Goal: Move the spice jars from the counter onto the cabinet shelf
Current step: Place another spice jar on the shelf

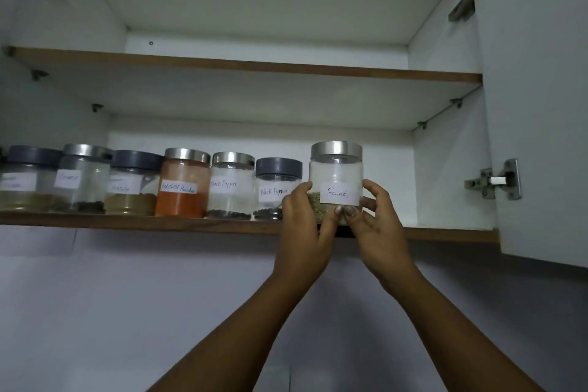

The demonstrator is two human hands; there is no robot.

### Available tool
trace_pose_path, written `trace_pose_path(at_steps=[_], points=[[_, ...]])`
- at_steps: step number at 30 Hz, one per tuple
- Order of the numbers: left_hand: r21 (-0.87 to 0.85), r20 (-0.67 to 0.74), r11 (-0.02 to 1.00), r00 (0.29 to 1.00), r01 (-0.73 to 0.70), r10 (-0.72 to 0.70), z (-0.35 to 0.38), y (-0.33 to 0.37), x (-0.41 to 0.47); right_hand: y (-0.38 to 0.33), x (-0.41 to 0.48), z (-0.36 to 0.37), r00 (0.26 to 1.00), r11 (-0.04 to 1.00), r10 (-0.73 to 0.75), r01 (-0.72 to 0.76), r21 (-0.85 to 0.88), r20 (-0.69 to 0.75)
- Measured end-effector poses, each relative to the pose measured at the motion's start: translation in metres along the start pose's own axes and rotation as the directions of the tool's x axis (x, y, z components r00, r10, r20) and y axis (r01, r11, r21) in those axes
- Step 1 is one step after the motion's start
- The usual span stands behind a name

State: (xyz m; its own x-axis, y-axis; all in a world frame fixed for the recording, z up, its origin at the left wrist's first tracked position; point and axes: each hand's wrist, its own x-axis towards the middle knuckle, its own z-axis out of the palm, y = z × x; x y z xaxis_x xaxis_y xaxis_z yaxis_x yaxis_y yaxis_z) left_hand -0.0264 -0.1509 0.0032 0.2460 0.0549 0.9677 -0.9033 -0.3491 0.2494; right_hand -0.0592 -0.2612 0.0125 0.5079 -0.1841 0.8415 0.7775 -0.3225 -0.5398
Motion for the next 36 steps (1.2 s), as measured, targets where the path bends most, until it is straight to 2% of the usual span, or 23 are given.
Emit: trace_pose_path(at_steps=[3, 8, 12, 19, 25, 29, 32, 34, 36], points=[[0.018, -0.017, 1.0, 1.0, -0.006, 0.006, 0.012, -0.003, 0.011, 0.006, 0.017, -0.004, 1.0, 0.999, -0.002, 0.002, -0.037, -0.001], [0.121, 0.012, 0.992, 1.0, -0.02, 0.018, 0.021, -0.021, 0.008, 0.026, 0.024, -0.001, 0.999, 0.978, 0.003, 0.004, -0.208, 0.033], [0.21, -0.028, 0.976, 0.997, -0.064, 0.071, 0.024, -0.026, 0.003, 0.04, 0.025, 0.003, 0.998, 0.948, -0.057, 0.058, -0.313, 0.012], [0.391, -0.015, 0.918, 0.997, -0.059, 0.07, 0.027, -0.025, 0.003, 0.043, 0.03, 0.013, 0.999, 0.766, -0.023, 0.001, -0.643, -0.027], [0.411, -0.022, 0.91, 0.997, -0.061, 0.076, 0.029, -0.022, 0.002, 0.035, 0.03, 0.017, 0.999, 0.623, -0.016, 0.042, -0.781, 0.041], [0.443, 0.046, 0.888, 0.992, -0.124, 0.115, 0.025, -0.023, 0.003, 0.034, 0.029, 0.019, 0.998, 0.586, 0.003, 0.044, -0.809, 0.057], [0.481, 0.169, 0.85, 0.974, -0.216, 0.152, 0.017, -0.026, -0.003, 0.035, 0.026, 0.021, 0.999, 0.6, -0.012, 0.047, -0.799, 0.049], [0.488, 0.291, 0.819, 0.941, -0.302, 0.173, 0.008, -0.028, -0.01, 0.033, 0.022, 0.022, 0.998, 0.647, 0.006, 0.042, -0.761, 0.06], [0.431, 0.376, 0.839, 0.912, -0.332, 0.167, -0.003, -0.028, -0.017, 0.029, 0.012, 0.022, 0.999, 0.723, 0.013, 0.021, -0.69, 0.045]])
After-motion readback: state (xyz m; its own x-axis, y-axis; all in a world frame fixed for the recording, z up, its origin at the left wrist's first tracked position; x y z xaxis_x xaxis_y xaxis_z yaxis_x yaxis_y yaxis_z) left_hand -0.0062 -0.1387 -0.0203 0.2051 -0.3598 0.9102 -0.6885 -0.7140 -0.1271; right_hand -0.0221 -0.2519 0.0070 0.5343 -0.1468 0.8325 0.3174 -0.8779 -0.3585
